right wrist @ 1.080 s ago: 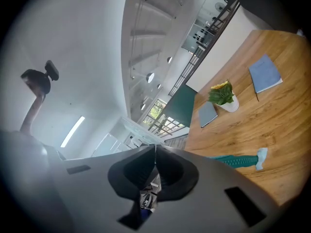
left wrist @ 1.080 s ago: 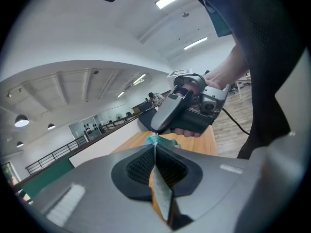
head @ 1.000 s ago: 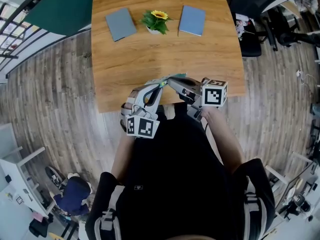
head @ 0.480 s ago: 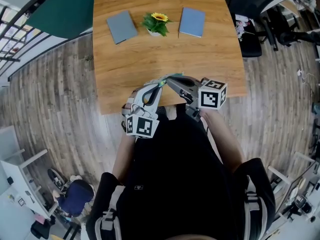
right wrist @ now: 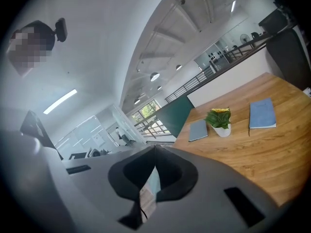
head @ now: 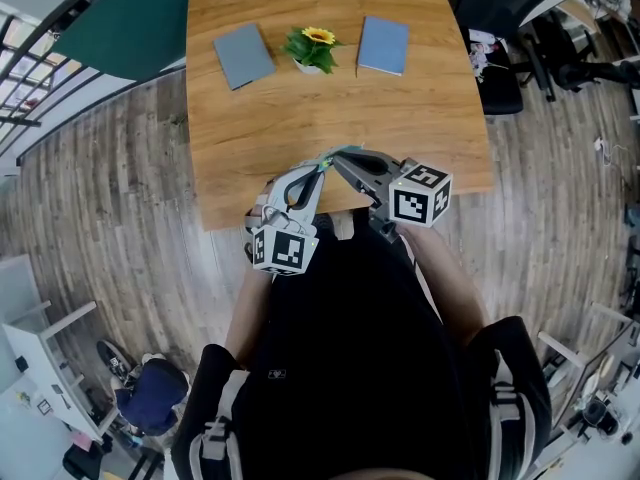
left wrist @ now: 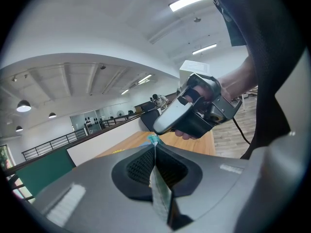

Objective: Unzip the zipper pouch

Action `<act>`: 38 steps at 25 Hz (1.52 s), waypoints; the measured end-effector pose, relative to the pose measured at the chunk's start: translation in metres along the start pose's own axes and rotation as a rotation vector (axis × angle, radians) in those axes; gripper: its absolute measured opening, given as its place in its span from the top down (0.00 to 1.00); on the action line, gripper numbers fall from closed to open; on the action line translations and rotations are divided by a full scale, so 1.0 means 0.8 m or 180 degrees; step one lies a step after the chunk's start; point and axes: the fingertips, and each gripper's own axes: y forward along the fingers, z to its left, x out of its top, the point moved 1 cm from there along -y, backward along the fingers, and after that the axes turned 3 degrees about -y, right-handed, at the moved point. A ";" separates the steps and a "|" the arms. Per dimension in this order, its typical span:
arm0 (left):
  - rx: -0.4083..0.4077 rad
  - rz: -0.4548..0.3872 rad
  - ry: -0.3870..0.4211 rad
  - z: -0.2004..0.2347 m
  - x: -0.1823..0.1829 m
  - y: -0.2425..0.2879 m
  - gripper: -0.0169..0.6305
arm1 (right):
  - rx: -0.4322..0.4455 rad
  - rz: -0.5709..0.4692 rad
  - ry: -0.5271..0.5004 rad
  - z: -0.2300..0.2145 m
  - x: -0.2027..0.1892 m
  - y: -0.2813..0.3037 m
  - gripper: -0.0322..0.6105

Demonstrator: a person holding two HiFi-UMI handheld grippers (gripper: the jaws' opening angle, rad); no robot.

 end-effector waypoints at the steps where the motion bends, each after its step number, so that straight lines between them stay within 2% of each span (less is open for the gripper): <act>1: -0.0003 -0.0002 0.0003 0.001 0.000 0.000 0.96 | -0.0027 0.0000 -0.0026 -0.001 0.000 0.000 0.94; 5: -0.0004 -0.0093 -0.0076 0.004 0.007 -0.007 0.96 | -0.0223 -0.0008 -0.0110 -0.012 0.001 -0.008 0.94; 12: -0.0016 -0.0110 -0.0039 0.006 0.009 -0.007 0.96 | -0.0182 -0.0065 -0.0071 -0.015 0.006 -0.008 0.94; 18: -0.0035 -0.0127 -0.0092 0.008 0.011 -0.010 0.96 | -0.0310 -0.0059 -0.0090 -0.023 0.003 -0.008 0.94; 38: -0.0050 -0.0217 -0.0171 0.017 0.015 -0.017 0.96 | -0.0472 -0.0086 -0.0204 -0.032 0.008 -0.008 0.94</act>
